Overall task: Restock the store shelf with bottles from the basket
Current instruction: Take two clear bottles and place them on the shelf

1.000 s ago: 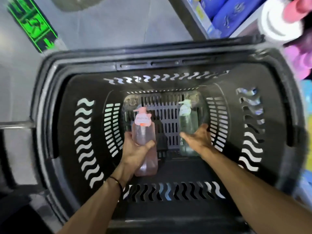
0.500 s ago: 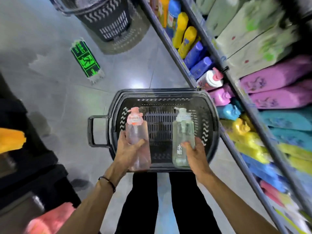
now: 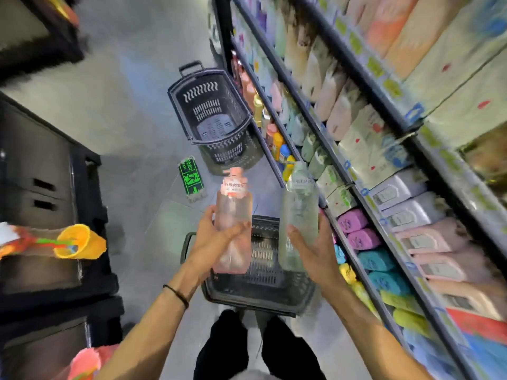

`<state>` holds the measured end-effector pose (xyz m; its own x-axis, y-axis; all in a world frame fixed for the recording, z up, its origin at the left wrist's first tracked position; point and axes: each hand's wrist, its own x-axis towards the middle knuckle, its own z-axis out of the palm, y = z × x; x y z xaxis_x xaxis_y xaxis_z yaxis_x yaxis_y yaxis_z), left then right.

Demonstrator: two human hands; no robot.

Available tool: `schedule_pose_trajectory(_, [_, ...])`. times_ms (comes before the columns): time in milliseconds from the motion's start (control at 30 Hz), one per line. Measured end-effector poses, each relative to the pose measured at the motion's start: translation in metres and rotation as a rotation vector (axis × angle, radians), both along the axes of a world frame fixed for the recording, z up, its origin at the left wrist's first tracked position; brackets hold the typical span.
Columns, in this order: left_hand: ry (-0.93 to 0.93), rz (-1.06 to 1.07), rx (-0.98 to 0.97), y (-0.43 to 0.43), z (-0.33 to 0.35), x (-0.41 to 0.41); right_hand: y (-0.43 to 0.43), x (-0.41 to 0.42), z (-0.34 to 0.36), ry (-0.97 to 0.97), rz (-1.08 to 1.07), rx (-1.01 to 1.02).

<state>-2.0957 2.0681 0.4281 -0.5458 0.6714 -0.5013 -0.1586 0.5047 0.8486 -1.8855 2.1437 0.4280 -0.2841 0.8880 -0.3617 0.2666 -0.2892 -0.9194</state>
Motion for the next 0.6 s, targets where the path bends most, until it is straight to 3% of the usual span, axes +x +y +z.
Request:
schedule_pose_trajectory(300, [0.257,0.031,0.221,0.005,0.140,0.003,0.018,-0.008,0.128,0.202,0.079,0.244])
schedule_pose_trajectory(600, [0.384,-0.072,0.480,-0.002,0.223,-0.009,-0.010,-0.010,0.210,0.232,-0.069,0.465])
